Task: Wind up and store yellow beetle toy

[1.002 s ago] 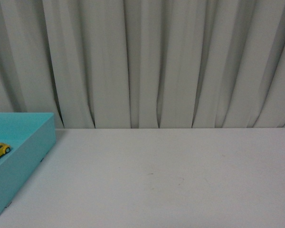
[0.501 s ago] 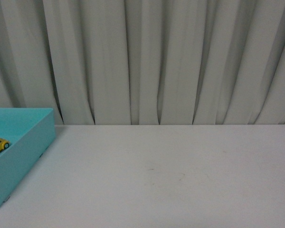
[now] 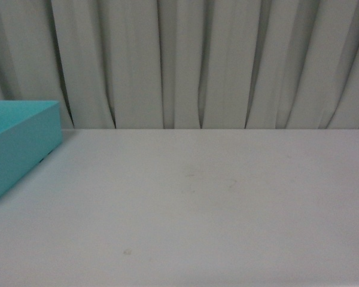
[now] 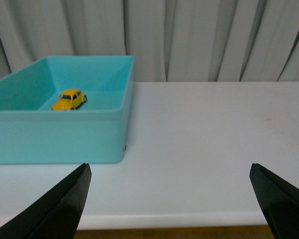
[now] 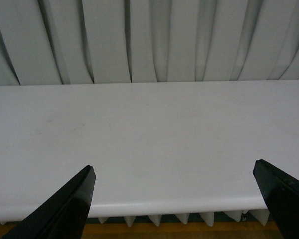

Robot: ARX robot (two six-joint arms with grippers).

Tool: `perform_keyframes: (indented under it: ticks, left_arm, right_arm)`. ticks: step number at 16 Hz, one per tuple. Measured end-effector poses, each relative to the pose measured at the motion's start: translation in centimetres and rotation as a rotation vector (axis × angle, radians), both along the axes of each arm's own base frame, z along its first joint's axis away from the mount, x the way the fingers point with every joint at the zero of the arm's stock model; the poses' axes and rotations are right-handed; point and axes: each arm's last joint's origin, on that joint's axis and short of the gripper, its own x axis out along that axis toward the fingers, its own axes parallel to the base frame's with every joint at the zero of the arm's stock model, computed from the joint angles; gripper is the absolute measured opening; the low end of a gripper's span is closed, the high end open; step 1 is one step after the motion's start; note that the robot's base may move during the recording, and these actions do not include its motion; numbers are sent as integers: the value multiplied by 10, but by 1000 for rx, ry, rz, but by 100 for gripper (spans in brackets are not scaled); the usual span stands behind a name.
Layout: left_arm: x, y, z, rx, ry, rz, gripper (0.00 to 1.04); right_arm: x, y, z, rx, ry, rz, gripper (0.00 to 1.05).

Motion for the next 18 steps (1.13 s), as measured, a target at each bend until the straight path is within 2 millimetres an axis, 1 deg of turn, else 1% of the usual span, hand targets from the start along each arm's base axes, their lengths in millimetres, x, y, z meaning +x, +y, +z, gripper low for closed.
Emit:
perform_keyframes:
  ticks: [18]
  left_arm:
    - [0,0,0,0,3,-1,98]
  right_arm:
    - [0,0,0,0,5,0,98]
